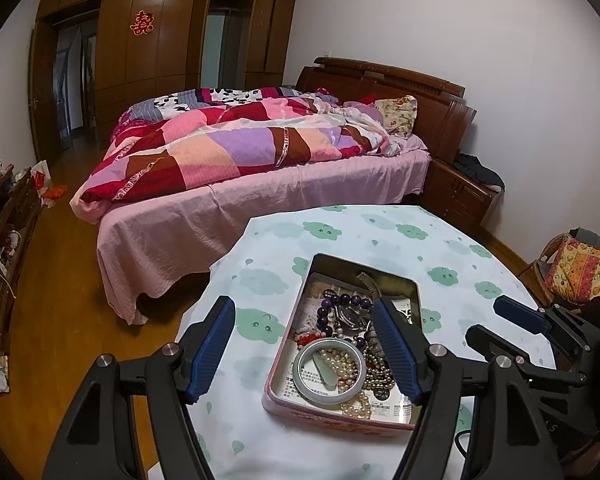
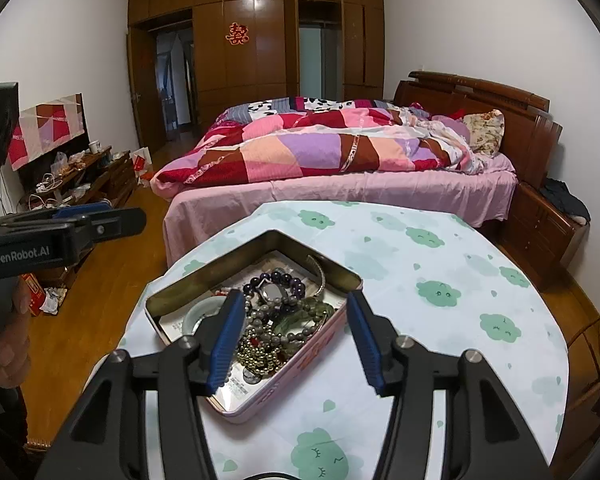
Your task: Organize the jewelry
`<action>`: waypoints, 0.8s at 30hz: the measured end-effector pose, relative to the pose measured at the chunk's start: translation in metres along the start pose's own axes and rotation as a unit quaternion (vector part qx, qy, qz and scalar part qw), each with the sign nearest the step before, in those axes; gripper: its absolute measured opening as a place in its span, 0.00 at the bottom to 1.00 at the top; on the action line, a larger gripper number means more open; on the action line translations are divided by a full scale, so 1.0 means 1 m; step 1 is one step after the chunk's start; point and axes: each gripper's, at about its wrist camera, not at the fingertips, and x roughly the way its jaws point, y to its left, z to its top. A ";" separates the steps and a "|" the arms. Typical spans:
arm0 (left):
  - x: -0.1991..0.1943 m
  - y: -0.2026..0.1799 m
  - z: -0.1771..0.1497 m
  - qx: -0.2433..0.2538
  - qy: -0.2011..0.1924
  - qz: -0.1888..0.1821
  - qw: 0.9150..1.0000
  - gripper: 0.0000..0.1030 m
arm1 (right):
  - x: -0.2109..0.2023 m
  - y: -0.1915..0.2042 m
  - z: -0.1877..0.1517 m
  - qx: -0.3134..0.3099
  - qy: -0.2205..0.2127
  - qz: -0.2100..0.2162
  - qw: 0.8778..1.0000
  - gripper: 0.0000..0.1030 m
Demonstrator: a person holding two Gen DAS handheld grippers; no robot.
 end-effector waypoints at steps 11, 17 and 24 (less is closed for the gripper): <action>0.001 0.000 -0.001 0.001 0.001 0.002 1.000 0.69 | -0.002 0.000 0.001 0.004 0.000 0.000 1.000 0.55; 0.001 0.000 -0.001 0.000 0.001 0.002 1.000 0.69 | -0.002 0.000 0.001 0.004 -0.001 0.001 1.000 0.55; 0.003 -0.001 -0.002 0.000 0.003 0.002 1.000 0.69 | -0.002 -0.001 0.001 0.005 -0.001 0.000 1.000 0.58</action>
